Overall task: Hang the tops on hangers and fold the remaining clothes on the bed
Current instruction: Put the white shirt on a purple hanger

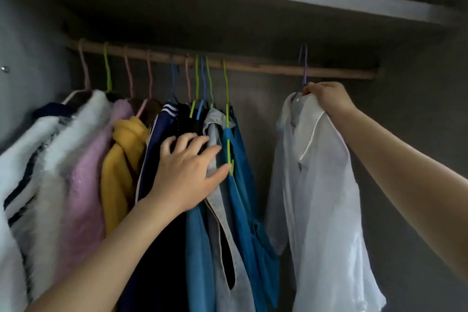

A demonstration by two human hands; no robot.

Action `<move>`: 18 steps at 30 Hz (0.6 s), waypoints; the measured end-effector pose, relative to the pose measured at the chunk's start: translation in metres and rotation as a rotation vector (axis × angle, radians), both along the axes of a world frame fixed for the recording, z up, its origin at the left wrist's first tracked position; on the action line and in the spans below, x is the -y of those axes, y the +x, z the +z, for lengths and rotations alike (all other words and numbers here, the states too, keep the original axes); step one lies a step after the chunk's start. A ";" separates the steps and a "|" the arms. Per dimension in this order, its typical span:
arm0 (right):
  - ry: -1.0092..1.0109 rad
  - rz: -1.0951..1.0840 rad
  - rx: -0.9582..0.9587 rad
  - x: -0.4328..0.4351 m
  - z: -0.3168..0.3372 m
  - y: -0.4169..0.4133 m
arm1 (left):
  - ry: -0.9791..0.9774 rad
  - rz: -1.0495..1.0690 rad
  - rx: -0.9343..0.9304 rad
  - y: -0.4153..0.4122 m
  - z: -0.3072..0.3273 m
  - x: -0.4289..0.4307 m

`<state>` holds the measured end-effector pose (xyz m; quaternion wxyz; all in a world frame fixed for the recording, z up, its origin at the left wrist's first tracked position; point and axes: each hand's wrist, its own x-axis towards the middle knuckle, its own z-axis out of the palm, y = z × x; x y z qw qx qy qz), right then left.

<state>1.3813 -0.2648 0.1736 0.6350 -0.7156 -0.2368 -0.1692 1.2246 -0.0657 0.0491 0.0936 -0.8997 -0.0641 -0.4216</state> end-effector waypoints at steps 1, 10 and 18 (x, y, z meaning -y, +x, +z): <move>0.015 -0.005 0.010 -0.009 0.005 0.002 | -0.029 -0.019 -0.021 -0.003 0.003 0.001; -0.026 0.086 0.044 -0.082 0.018 0.016 | -0.078 0.181 -0.082 -0.016 0.032 -0.017; -0.070 0.161 0.008 -0.120 0.007 0.027 | -0.128 0.186 -0.070 -0.019 0.023 -0.029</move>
